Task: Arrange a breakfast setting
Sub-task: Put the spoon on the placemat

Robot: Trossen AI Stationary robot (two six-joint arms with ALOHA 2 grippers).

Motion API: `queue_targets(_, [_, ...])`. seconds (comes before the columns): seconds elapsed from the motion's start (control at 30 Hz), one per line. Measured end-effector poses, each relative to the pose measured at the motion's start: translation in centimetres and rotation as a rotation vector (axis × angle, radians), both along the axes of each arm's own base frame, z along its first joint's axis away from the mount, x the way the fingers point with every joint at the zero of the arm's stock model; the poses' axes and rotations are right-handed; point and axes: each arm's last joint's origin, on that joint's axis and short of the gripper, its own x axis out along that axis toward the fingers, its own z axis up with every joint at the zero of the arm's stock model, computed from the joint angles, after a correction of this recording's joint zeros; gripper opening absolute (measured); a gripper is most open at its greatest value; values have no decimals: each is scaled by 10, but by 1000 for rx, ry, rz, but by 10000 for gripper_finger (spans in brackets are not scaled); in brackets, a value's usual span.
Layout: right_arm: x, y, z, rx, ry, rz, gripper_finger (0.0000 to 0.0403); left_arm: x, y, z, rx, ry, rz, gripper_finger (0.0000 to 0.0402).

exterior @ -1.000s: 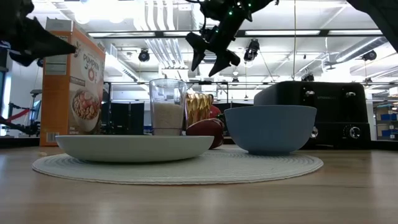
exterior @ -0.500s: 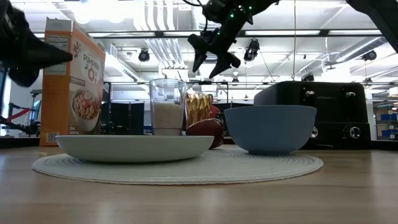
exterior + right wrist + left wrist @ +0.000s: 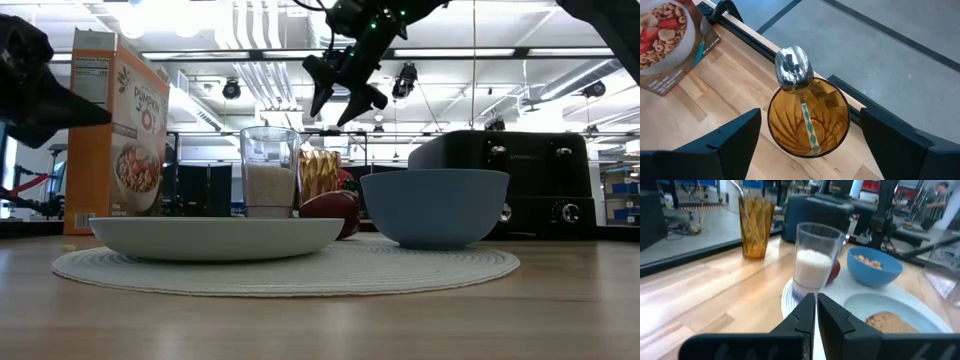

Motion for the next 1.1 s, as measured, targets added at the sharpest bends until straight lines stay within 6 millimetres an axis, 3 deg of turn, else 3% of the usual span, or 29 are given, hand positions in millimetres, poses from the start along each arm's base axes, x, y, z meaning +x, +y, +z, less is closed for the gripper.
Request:
queue_targets(0.43, [2,-5,1,16,-67,-49,326,1,-4,0,-102,133,-15,2])
queue_targets(0.53, [8,-7,-4,23,-82,-42,326,1,-5,0,-111,147,-17,2])
queue_targets(0.77, [37,-20,-42,66,-101,-64,326,1,-5,0,-119,143,-17,2])
queue_targets(1.1, [57,-24,-39,21,-101,-112,325,1,-6,0,-125,141,-18,2])
